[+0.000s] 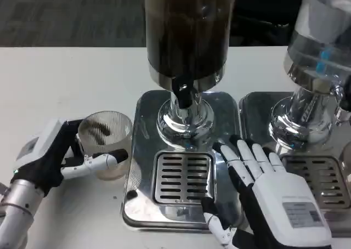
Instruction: Grasp the cup under the faucet to collect the drink, then remove the cup.
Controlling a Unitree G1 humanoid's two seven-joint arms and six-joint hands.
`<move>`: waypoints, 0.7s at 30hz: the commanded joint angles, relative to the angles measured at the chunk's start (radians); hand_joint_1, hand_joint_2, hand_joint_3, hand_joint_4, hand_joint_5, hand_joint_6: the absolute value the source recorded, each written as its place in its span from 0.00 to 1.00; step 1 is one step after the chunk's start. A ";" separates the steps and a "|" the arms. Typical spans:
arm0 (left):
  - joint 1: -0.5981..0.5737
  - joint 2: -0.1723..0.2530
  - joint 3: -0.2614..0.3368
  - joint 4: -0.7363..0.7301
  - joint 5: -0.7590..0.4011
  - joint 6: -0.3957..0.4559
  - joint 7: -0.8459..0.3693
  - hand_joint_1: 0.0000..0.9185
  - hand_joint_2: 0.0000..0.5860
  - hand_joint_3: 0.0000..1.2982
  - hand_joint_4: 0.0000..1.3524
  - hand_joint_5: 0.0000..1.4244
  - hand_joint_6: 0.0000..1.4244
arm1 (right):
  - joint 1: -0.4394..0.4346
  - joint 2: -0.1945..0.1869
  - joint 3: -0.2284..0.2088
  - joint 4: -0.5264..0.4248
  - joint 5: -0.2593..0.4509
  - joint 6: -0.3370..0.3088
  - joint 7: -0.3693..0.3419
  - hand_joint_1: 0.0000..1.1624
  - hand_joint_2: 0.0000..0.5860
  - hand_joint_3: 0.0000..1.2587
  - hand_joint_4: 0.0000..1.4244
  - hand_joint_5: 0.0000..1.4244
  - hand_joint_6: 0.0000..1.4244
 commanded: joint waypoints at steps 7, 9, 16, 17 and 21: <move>0.061 0.007 0.016 -0.017 -0.002 -0.034 0.042 0.42 0.07 0.64 0.72 0.84 1.00 | -0.001 -0.001 -0.001 -0.012 0.023 0.001 0.012 0.33 0.76 0.08 0.00 0.00 0.00; 0.069 0.015 0.029 -0.028 -0.008 -0.052 0.052 0.43 0.06 0.64 0.72 0.84 1.00 | -0.002 -0.002 0.000 -0.011 0.025 0.000 0.010 0.33 0.76 0.08 0.00 0.00 0.00; 0.095 0.036 0.076 -0.072 -0.025 -0.117 0.053 0.43 0.05 0.65 0.73 0.84 1.00 | 0.000 -0.003 0.000 -0.017 0.029 -0.001 0.005 0.33 0.76 0.08 0.00 0.00 0.00; 0.099 0.038 0.082 -0.080 -0.027 -0.126 0.051 0.43 0.05 0.65 0.73 0.84 1.00 | 0.001 -0.004 -0.001 -0.019 0.029 -0.002 0.005 0.33 0.76 0.08 0.00 0.00 0.00; 0.101 0.037 0.107 -0.122 -0.028 -0.166 0.046 0.44 0.04 0.65 0.73 0.83 1.00 | 0.002 -0.003 -0.002 -0.022 0.031 -0.002 0.005 0.33 0.76 0.08 0.00 0.00 0.00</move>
